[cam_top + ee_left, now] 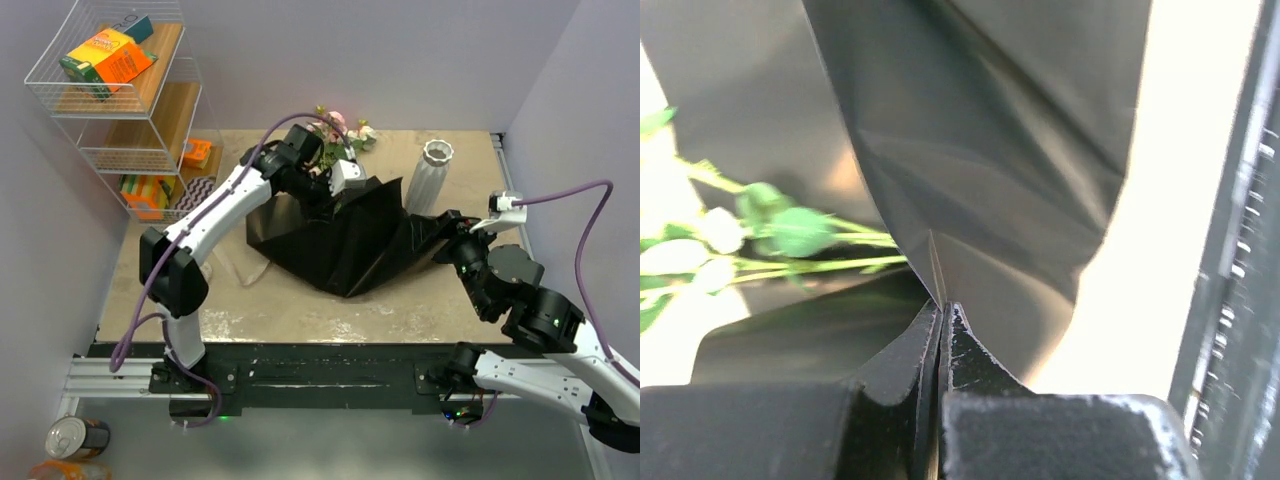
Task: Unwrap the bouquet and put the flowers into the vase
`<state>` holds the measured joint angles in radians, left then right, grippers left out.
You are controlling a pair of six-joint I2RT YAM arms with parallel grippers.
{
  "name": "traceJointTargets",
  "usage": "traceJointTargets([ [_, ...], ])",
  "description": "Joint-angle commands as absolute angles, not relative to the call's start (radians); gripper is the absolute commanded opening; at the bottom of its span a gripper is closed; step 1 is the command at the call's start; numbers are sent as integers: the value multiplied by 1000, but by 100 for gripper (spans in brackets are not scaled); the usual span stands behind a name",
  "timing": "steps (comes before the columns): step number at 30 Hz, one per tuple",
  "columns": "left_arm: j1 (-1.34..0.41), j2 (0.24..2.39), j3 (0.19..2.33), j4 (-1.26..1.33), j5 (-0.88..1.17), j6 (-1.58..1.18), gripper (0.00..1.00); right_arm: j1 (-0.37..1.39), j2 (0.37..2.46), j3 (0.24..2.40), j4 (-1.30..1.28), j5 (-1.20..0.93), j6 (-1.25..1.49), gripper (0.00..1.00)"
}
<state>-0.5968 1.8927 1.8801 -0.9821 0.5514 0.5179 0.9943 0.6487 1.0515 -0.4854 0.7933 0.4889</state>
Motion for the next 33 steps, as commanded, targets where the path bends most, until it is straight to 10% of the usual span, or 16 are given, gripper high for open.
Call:
traceJointTargets([
  [1, -644, 1758, 1740, -948, 552, 584, 0, 996, 638, 1120, -468, 813, 453, 73],
  [24, -738, 1307, 1200, -1078, 683, 1008, 10, 996, 755, 1138, -485, 832, 466, 74],
  [33, -739, 1215, 1141, -1130, 609, 1069, 39, 996, 810, 1095, -468, 784, 518, 74],
])
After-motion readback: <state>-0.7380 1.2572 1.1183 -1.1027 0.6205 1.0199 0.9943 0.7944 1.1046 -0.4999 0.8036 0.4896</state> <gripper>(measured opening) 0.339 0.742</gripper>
